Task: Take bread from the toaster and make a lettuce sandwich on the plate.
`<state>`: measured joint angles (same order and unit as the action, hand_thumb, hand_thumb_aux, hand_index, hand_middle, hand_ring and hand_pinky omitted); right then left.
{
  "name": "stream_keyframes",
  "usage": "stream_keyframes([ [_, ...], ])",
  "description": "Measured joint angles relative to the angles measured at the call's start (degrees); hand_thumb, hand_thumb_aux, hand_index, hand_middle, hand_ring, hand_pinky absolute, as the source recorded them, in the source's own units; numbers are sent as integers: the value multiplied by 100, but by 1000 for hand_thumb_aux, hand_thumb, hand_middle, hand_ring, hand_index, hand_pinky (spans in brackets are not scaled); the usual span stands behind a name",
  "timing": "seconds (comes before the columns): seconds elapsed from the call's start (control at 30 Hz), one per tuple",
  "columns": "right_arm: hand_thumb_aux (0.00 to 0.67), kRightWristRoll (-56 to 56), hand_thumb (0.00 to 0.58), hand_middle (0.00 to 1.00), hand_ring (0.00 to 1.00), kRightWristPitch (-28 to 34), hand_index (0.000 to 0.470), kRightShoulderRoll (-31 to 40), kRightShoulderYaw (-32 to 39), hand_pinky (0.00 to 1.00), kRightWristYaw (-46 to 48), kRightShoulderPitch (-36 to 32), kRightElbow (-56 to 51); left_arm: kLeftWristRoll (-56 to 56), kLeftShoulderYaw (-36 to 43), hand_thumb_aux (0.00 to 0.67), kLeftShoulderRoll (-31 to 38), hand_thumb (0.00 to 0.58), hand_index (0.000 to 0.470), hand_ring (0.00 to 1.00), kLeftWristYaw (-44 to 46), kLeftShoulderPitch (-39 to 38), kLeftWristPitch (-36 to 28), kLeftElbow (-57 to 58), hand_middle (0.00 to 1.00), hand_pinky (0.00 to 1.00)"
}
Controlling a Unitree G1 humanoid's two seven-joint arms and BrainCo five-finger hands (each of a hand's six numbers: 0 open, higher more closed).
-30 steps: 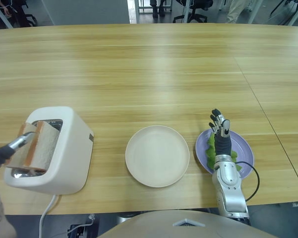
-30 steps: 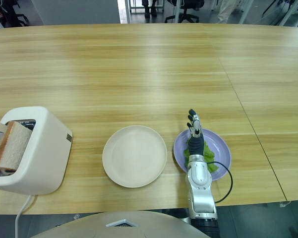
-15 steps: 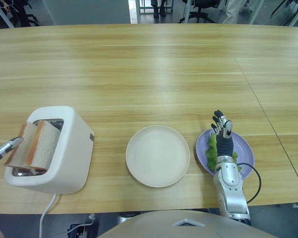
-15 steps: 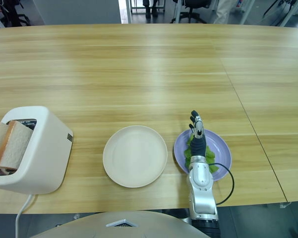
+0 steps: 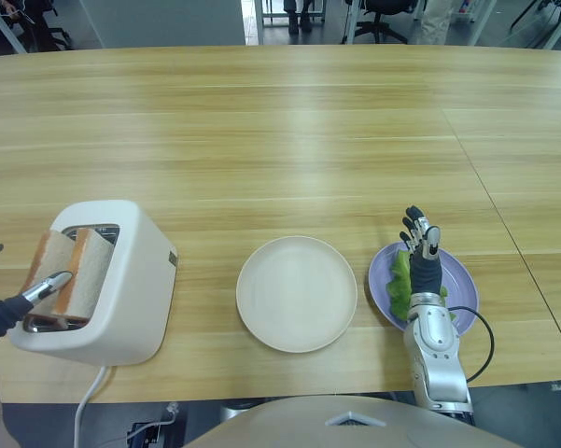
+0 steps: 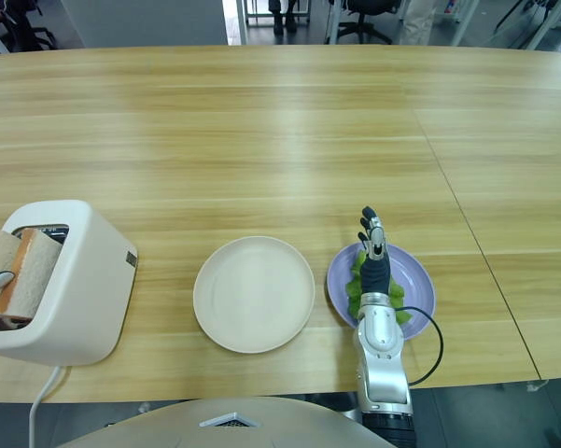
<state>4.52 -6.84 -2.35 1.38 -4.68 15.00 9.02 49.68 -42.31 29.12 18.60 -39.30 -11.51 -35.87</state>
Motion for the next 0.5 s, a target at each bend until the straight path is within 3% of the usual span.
stream_keyframes([
  [0.17, 0, -47, 0, 0, 0, 0, 0, 0, -11, 0, 0, 47, 1, -29, -5, 0, 1, 0, 0, 0, 25, 19, -53, 11, 0, 0],
  [0.23, 0, -67, 0, 0, 0, 0, 0, 3, -11, 0, 0, 49, 1, -107, -36, 37, 16, 62, 25, 0, 20, 24, -68, 91, 0, 0],
  [0.27, 0, -72, 0, 0, 0, 0, 0, 9, -11, 0, 0, 49, 1, -119, -75, 37, 30, 62, 25, 0, 17, 24, -76, 156, 0, 0],
  [0.3, 0, -73, 0, 0, 0, 0, 0, 18, -11, 0, 0, 49, 1, -126, -107, 102, 52, 164, 70, 0, 2, 23, -78, 230, 0, 0],
  [0.37, 0, -76, 0, 0, 0, -1, 0, 25, -16, 0, -2, 49, 1, -111, -116, 123, 118, 194, 85, 0, -28, 16, -86, 383, 0, 0],
  [0.43, 0, -79, 0, 0, 0, -1, 0, 25, -22, 0, -4, 49, 1, -109, -118, 310, 134, 413, 213, 0, -80, 17, -89, 435, 0, 0],
  [0.5, 0, -83, 0, 0, 0, -1, 0, 25, -25, 0, -4, 49, 1, -107, -100, 399, 145, 485, 274, 0, -84, 13, -89, 437, 0, 0],
])
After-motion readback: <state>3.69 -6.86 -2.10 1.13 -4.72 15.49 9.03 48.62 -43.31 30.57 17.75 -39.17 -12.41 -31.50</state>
